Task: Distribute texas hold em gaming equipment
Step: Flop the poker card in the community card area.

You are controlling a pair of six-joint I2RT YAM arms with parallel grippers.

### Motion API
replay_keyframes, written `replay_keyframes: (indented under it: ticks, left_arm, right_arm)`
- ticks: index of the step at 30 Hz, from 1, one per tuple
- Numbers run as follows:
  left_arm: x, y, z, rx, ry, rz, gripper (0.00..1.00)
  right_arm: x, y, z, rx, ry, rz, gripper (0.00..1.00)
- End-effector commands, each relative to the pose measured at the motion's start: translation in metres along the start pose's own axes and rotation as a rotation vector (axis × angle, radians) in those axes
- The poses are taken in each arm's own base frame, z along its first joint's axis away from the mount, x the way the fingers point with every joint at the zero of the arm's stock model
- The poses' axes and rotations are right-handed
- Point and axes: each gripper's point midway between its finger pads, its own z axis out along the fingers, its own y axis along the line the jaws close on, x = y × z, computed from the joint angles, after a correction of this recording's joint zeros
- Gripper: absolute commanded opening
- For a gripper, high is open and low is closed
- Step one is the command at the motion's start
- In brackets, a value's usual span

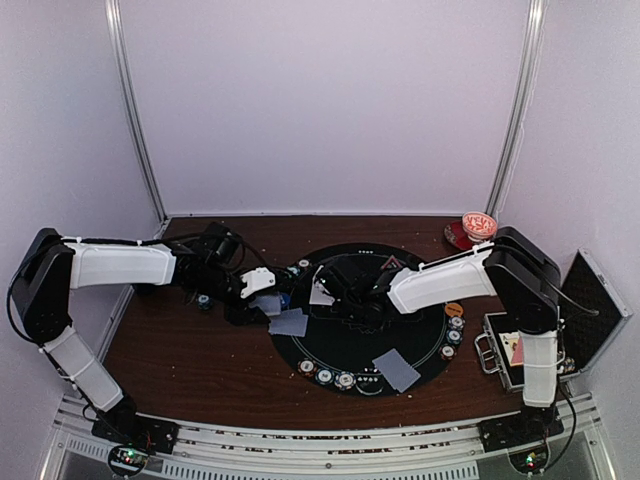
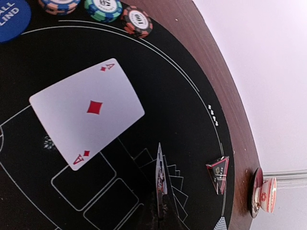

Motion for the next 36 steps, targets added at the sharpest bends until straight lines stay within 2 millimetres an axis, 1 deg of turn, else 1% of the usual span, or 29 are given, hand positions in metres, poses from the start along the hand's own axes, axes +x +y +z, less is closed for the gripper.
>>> replay_keyframes:
  ticks: [1,5,7,11,15,19,23,29,36]
  left_arm:
    - [-0.013,0.013,-0.003,-0.030,-0.041,0.002,0.61]
    - [-0.012,0.013,-0.003,-0.030,-0.039,0.000,0.61]
    - [-0.012,0.013,-0.003,-0.030,-0.041,0.001,0.61]
    - [-0.012,0.014,-0.003,-0.031,-0.040,0.001,0.61]
    - [-0.012,0.013,-0.003,-0.031,-0.040,0.001,0.61]
    - [-0.012,0.013,-0.004,-0.031,-0.040,0.002,0.61]
    - [-0.012,0.013,-0.003,-0.030,-0.039,0.001,0.61]
    - [-0.012,0.013,-0.003,-0.030,-0.039,0.001,0.61]
    - [-0.012,0.014,-0.003,-0.031,-0.040,0.002,0.61]
  right_arm:
    - [-0.009,0.019,0.002,-0.085,-0.104,-0.077,0.00]
    - [-0.012,0.023,0.005,-0.095,-0.126,-0.115,0.00]
    - [-0.010,0.027,0.011,-0.111,-0.114,-0.131,0.00]
    - [-0.011,0.035,0.014,-0.133,-0.127,-0.156,0.00]
    - [-0.012,0.035,0.019,-0.126,-0.120,-0.160,0.00]
    - [-0.008,0.036,0.025,-0.117,-0.099,-0.172,0.00]
    - [-0.007,0.034,0.025,-0.116,-0.096,-0.165,0.01]
    - [-0.005,0.032,0.023,-0.115,-0.083,-0.172,0.17]
    - [-0.005,0.028,0.015,-0.128,-0.096,-0.169,0.24]
